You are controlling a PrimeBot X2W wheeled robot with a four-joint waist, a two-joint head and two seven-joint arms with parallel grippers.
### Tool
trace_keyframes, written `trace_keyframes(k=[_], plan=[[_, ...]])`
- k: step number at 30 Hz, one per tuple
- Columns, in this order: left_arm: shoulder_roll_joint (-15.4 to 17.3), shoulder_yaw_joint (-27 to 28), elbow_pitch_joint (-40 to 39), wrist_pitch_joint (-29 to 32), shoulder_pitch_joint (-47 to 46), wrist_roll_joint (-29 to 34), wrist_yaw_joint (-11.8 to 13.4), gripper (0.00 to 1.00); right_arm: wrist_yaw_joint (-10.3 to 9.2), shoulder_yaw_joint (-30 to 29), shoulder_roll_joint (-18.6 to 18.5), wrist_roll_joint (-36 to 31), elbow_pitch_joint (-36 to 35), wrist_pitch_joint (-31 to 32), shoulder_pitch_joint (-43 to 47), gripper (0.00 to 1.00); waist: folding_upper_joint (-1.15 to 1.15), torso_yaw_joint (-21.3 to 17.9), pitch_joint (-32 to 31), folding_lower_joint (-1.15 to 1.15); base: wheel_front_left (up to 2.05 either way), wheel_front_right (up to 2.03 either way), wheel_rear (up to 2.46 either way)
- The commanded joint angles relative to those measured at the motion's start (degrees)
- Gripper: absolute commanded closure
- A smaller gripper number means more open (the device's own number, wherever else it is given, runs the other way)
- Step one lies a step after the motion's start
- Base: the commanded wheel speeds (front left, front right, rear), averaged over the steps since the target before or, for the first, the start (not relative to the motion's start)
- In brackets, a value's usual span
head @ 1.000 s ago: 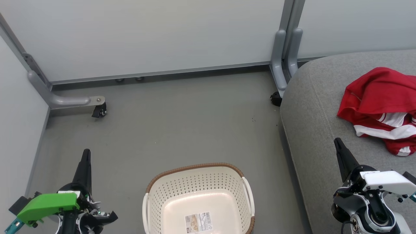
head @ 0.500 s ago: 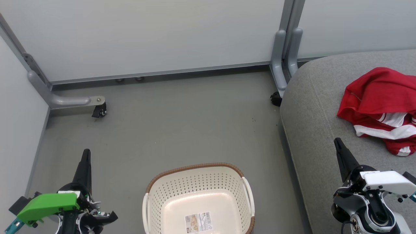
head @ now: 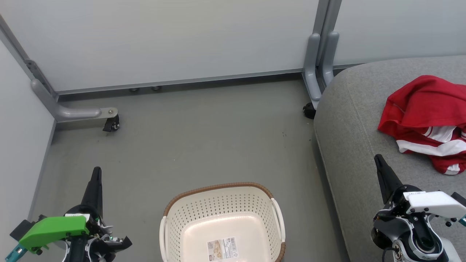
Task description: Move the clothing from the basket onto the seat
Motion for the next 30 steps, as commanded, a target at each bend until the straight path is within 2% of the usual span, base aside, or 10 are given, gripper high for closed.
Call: trace_keyframes(k=[1,30], plan=[[0.3,0.1,0.1,0.2,-0.6,-0.2,-0.3,1.0,0.02,-0.1,0.0,-0.2,0.1,0.2,-0.3,1.0,0.0,0.0,0.0,0.0,0.0,0.0,0.0],[0.3,0.1,0.1,0.2,-0.6,-0.2,-0.3,1.0,0.02,-0.2,0.0,-0.3,0.1,0.3,-0.3,1.0,0.0,0.0,0.0,0.0,0.0,0.0,0.0]])
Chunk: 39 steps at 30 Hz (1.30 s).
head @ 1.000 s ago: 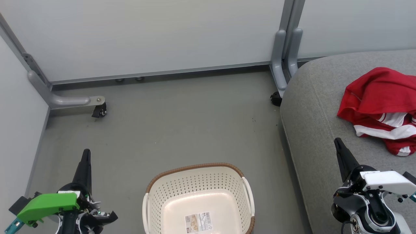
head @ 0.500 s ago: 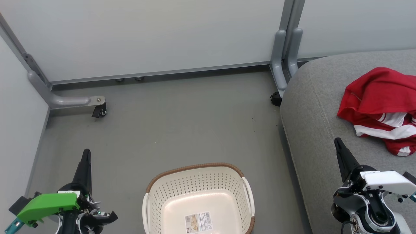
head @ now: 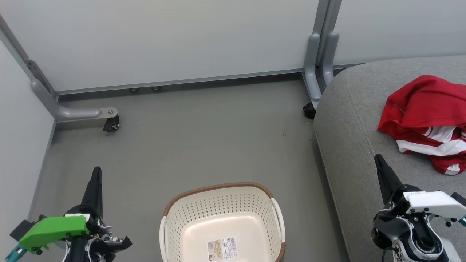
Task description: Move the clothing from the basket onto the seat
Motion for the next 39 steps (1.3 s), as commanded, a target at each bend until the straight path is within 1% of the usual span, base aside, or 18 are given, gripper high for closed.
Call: trace_keyframes(k=[1,39], plan=[[0.3,0.1,0.1,0.2,-0.6,-0.2,-0.3,1.0,0.02,-0.1,0.0,-0.3,0.1,0.2,-0.3,1.0,0.0,0.0,0.0,0.0,0.0,0.0,0.0],[0.3,0.1,0.1,0.2,-0.6,-0.2,-0.3,1.0,0.02,-0.2,0.0,-0.3,0.1,0.3,-0.3,1.0,0.0,0.0,0.0,0.0,0.0,0.0,0.0]])
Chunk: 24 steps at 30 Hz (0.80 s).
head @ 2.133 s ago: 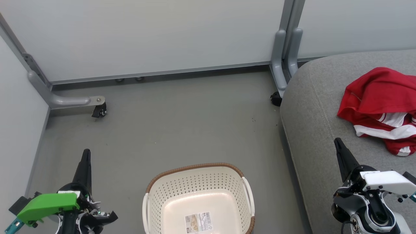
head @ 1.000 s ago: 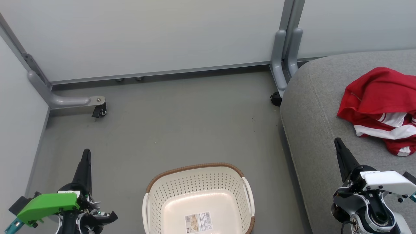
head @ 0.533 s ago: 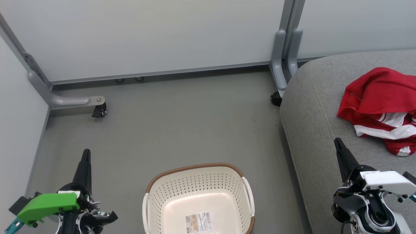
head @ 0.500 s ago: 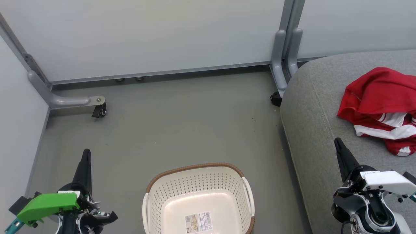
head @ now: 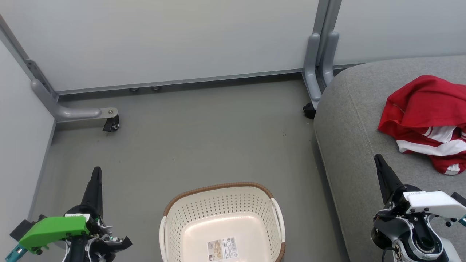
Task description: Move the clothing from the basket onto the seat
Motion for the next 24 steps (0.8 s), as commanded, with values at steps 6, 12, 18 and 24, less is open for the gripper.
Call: trace_keyframes(k=[6,12,18,24], plan=[[0.3,0.1,0.1,0.2,-0.6,-0.2,-0.3,1.0,0.02,-0.1,0.0,-0.3,0.1,0.2,-0.3,1.0,0.0,0.0,0.0,0.0,0.0,0.0,0.0],[0.3,0.1,0.1,0.2,-0.6,-0.2,-0.3,1.0,0.02,-0.1,0.0,-0.3,0.1,0.2,-0.3,1.0,0.0,0.0,0.0,0.0,0.0,0.0,0.0],[0.3,0.1,0.1,0.2,-0.6,-0.2,-0.3,1.0,0.02,-0.1,0.0,-0.3,0.1,0.2,-0.3,1.0,0.0,0.0,0.0,0.0,0.0,0.0,0.0],[0.3,0.1,0.1,0.2,-0.6,-0.2,-0.3,1.0,0.02,-0.1,0.0,-0.3,0.1,0.2,-0.3,1.0,0.0,0.0,0.0,0.0,0.0,0.0,0.0]])
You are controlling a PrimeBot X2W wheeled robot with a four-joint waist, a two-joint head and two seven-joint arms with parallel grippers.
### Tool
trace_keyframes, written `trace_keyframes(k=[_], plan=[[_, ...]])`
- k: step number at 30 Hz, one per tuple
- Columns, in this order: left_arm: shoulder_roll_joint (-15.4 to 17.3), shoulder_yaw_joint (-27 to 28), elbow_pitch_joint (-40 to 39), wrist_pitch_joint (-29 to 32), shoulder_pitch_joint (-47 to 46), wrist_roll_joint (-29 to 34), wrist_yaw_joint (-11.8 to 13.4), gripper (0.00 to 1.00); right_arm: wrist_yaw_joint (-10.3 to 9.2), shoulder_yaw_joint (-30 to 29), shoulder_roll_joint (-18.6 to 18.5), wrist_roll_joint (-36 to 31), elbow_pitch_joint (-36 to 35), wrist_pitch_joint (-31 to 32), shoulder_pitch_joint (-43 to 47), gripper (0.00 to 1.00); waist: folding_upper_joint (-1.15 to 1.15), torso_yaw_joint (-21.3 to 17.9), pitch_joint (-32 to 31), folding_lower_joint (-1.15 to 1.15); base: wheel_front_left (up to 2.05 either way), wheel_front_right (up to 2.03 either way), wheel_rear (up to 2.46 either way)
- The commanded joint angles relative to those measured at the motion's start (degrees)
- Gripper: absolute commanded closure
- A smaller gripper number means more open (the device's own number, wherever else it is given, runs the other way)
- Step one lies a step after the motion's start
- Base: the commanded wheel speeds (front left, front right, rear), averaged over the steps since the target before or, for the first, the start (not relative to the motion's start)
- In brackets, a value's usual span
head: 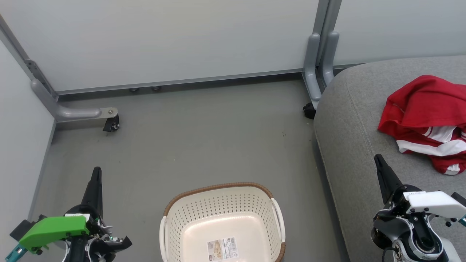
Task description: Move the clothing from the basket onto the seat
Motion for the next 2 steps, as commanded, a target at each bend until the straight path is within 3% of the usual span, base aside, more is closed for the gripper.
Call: trace_keyframes(k=[1,2], plan=[[0.3,0.1,0.1,0.2,-0.6,-0.2,-0.3,1.0,0.02,-0.1,0.0,-0.3,0.1,0.2,-0.3,1.0,0.0,0.0,0.0,0.0,0.0,0.0,0.0],[0.3,0.1,0.1,0.2,-0.6,-0.2,-0.3,1.0,0.02,-0.1,0.0,-0.3,0.1,0.2,-0.3,1.0,0.0,0.0,0.0,0.0,0.0,0.0,0.0]])
